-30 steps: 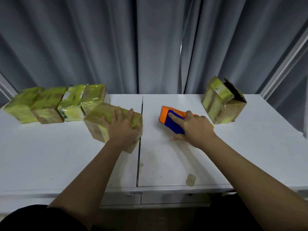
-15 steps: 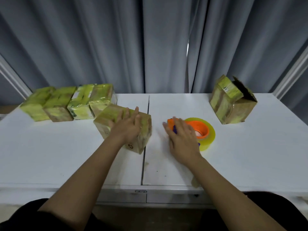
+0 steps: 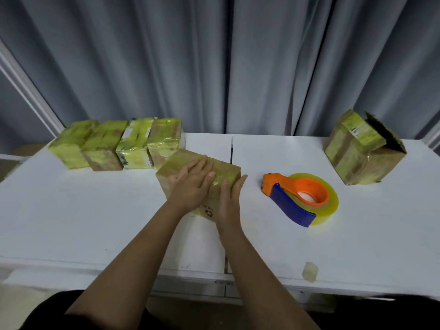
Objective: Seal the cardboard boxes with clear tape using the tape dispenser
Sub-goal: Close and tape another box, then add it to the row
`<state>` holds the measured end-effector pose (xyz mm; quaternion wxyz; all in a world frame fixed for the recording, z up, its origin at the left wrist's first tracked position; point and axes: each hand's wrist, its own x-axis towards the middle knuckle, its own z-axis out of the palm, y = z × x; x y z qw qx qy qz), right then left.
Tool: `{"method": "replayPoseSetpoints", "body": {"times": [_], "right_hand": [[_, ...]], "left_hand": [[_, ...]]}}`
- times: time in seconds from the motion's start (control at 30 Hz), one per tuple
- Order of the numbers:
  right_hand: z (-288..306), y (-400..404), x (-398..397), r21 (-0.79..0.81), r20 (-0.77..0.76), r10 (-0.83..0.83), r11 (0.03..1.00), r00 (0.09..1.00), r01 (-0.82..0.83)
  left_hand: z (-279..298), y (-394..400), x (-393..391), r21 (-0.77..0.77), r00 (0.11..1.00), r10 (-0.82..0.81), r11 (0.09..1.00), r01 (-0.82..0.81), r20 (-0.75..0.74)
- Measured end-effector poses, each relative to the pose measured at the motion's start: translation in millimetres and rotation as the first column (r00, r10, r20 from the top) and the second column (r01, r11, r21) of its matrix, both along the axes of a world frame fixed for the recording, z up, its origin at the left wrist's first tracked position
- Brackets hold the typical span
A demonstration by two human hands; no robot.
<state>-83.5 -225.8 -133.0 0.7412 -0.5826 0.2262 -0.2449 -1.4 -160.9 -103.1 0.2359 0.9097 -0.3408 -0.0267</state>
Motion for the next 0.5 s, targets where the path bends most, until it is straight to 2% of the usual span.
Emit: {"method": "replayPoseSetpoints", "body": {"times": [0.17,0.27,0.3,0.37,0.43,0.5], "right_hand": [[-10,-8,-5,-0.078,-0.14,0.082,0.993,0.987,-0.093],[-4,-14,-9,-0.107,-0.219,0.126,0.983,0.968,-0.152],[-3,-15,-10,-0.108,-0.238,0.136,0.98,0.962,-0.165],[0,-17,-12,-0.099,-0.242,0.149,0.979,0.959,-0.177],[4,-17,-13,-0.075,-0.234,0.143,0.984,0.962,-0.164],[3,-15,-11,-0.106,-0.244,0.101,0.986,0.964,-0.13]], "left_hand": [[9,7,0,-0.234,0.985,-0.025,0.972,-0.015,-0.169],[16,19,9,-0.194,0.991,0.131,0.972,-0.13,-0.004],[17,23,15,-0.147,0.977,0.208,0.966,-0.212,-0.04],[18,29,24,-0.085,0.937,0.282,0.949,-0.304,-0.204],[20,35,33,-0.198,0.905,0.241,0.926,-0.323,-0.351],[25,40,38,-0.292,0.868,0.251,0.871,-0.396,-0.428]]}}
